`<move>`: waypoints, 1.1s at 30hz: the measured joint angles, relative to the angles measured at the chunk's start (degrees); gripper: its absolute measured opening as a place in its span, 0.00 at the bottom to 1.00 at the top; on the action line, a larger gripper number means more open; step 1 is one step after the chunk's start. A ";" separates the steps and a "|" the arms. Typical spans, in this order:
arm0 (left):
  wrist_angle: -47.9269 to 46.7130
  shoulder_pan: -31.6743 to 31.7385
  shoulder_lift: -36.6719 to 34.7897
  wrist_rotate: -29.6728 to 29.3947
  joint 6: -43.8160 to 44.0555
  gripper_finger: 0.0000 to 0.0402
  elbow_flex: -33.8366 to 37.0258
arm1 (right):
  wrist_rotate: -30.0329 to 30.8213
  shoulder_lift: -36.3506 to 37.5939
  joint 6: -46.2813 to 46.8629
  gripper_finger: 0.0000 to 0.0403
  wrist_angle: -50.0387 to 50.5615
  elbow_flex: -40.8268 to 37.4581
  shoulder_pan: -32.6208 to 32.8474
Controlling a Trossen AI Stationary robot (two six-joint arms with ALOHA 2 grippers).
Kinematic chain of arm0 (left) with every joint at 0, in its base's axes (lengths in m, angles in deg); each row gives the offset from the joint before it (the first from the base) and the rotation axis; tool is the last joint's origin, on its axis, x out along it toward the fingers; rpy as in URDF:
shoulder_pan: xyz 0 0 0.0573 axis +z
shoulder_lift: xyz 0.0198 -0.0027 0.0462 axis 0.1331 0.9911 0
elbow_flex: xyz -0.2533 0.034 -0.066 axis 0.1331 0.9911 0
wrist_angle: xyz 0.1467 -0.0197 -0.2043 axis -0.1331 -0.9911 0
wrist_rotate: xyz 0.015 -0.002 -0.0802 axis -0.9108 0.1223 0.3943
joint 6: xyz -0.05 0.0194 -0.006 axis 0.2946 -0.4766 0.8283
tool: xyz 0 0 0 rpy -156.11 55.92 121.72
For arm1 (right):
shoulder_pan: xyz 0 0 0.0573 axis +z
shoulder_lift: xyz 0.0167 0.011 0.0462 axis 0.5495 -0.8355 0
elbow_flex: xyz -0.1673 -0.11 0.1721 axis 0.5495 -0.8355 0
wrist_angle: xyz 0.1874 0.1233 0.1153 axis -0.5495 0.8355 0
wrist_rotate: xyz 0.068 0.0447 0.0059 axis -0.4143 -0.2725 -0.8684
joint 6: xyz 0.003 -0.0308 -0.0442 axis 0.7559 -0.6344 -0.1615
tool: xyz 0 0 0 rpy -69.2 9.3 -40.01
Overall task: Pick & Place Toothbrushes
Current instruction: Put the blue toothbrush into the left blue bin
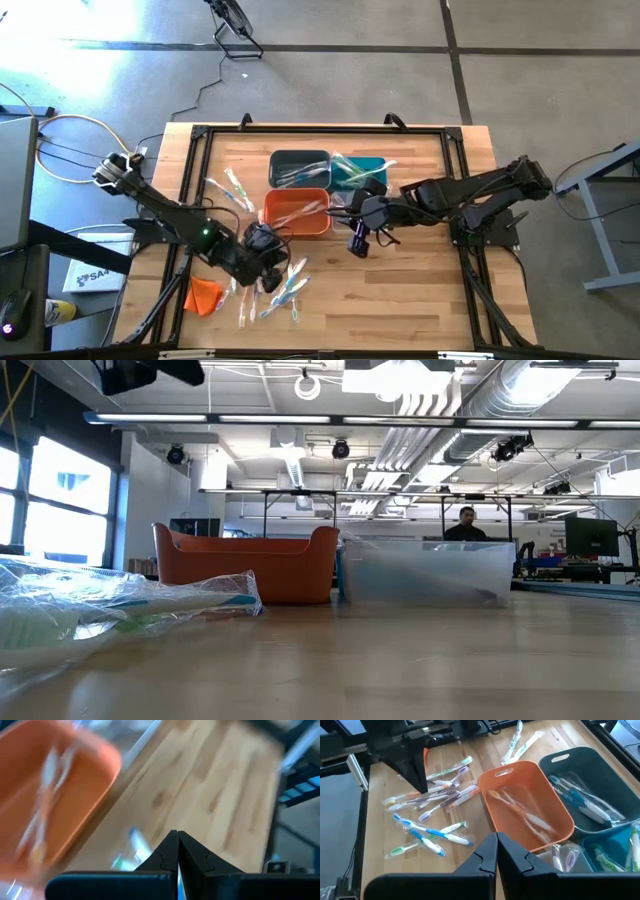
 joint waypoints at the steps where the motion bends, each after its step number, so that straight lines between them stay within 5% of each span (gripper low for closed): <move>1: -2.96 -0.02 1.18 0.88 2.46 0.00 -1.63 | 0.01 0.00 -0.03 0.00 0.27 0.00 0.00; 5: -10.46 -0.66 5.34 4.43 9.21 0.00 -6.12 | 0.00 0.00 -0.05 0.00 1.95 0.00 0.00; 17: -10.59 -0.96 15.77 17.48 18.16 0.00 -7.65 | -0.40 0.00 -0.58 0.00 7.12 0.00 -0.02; 25: -10.21 -0.94 17.74 17.79 18.27 0.00 -7.65 | -0.38 0.00 -1.63 0.00 7.52 0.00 -0.07; 33: -10.20 -0.89 17.73 16.74 18.29 0.23 -7.65 | -0.14 0.00 -1.73 0.00 8.01 0.00 -0.07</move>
